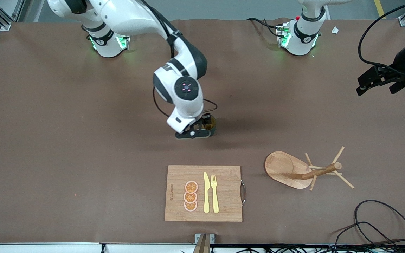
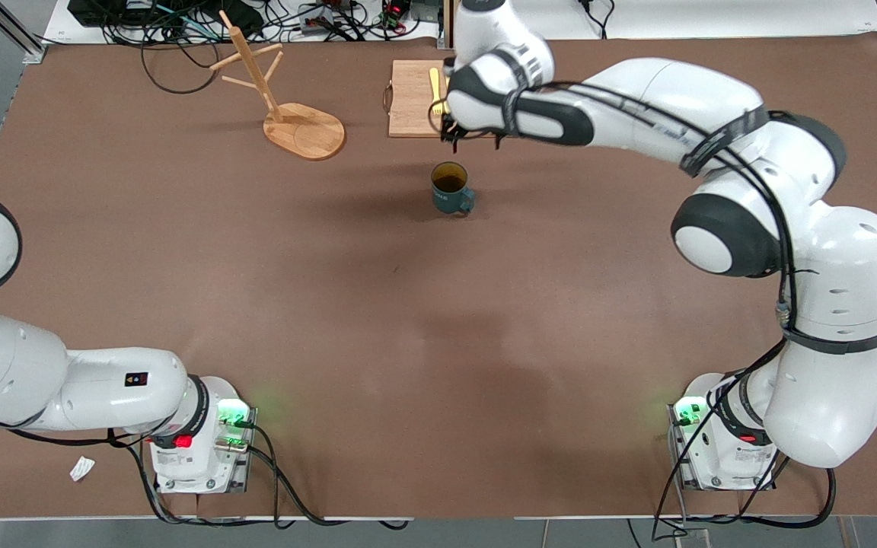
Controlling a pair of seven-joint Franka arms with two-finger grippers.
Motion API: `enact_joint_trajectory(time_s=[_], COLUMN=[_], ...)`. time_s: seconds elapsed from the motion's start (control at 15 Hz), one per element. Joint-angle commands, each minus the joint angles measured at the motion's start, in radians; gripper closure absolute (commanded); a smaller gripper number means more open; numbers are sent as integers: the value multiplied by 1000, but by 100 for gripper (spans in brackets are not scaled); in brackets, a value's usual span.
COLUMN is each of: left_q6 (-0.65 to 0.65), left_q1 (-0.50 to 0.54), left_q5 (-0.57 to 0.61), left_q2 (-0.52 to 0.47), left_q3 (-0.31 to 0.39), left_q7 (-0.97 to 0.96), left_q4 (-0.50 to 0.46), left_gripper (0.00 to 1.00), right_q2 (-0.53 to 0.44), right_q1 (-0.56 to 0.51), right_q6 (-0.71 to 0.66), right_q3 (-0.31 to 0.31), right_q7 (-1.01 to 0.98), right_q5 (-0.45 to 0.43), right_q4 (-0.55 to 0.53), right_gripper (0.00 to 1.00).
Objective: Pass cup and hang on rack
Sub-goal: 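Set the mug down with the right gripper while the left gripper approaches, then lower the left gripper over the teal mug's rim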
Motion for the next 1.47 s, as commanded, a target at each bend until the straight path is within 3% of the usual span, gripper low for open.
enact_joint_trajectory(time_s=[0.0, 0.2, 0.47, 0.6, 0.87, 1.13, 1.4], left_q6=[5, 15, 52, 64, 166, 199, 276], left_q1=[-3, -8, -94, -192, -400, -632, -828], left_q5=[-3, 5, 129, 169, 253, 419, 644], left_q2=[-2, 42, 131, 194, 345, 542, 683], left_q3=[-14, -75, -184, -190, -190, -183, -176], left_q7=[-7, -36, -298, -452, -724, -1074, -1488], left_q4=[-3, -3, 3, 6, 47, 156, 159], left_gripper=[0, 0, 0, 0, 0, 0, 0], right_q2=[-106, -172, -232, -296, -398, -451, -465], right_q1=[-102, -218, -390, -470, -628, -670, -740], right_q6=[-109, -212, -327, -332, -329, -344, -365], right_q3=[14, 12, 9, 11, 9, 11, 12], right_q7=[7, -79, -324, -418, -670, -680, -666], right_q5=[29, 26, 0, -69, -93, -124, -107], right_q4=[-26, -28, -40, -125, -253, -258, -246], right_gripper=[0, 0, 0, 0, 0, 0, 0])
